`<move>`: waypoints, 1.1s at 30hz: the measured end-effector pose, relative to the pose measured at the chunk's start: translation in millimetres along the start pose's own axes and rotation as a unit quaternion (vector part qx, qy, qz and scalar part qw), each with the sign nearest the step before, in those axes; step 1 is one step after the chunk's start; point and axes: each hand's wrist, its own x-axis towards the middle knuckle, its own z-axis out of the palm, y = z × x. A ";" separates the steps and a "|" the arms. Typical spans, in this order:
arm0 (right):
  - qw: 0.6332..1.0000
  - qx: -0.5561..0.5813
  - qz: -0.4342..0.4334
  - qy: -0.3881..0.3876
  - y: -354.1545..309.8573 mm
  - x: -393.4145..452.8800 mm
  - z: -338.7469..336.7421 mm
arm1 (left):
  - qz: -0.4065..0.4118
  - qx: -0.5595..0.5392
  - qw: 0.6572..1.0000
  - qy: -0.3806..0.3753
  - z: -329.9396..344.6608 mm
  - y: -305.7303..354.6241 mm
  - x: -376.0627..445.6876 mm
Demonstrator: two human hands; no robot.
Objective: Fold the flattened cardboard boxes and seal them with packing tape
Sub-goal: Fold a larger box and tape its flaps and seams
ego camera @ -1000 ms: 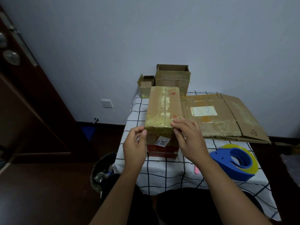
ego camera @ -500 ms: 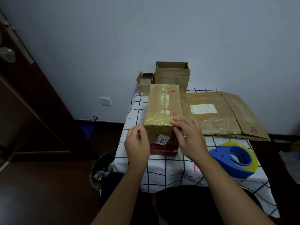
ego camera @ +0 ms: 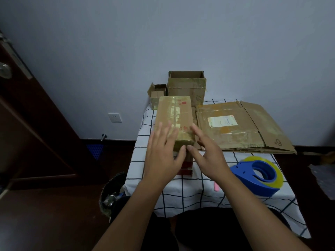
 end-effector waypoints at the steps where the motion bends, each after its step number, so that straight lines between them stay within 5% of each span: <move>1: 0.999 0.038 0.015 0.008 0.8 -3.6 0.1 | 0.017 0.014 1.000 -0.018 2.4 -0.1 4.0; 6: 0.977 0.169 0.126 0.044 8.2 -21.9 3.5 | 0.042 0.063 0.997 0.012 12.3 -1.1 11.7; 13: 0.981 0.087 0.168 0.049 13.0 -33.9 16.9 | 0.011 0.096 0.995 0.030 17.4 6.3 16.4; 22: 0.965 -0.180 -0.050 0.185 21.4 -37.4 31.1 | 0.010 0.073 0.997 0.024 14.3 13.3 15.2; 33: 0.955 -0.273 -0.093 0.065 21.0 -36.0 26.6 | -0.027 0.135 0.990 0.008 20.5 22.2 21.5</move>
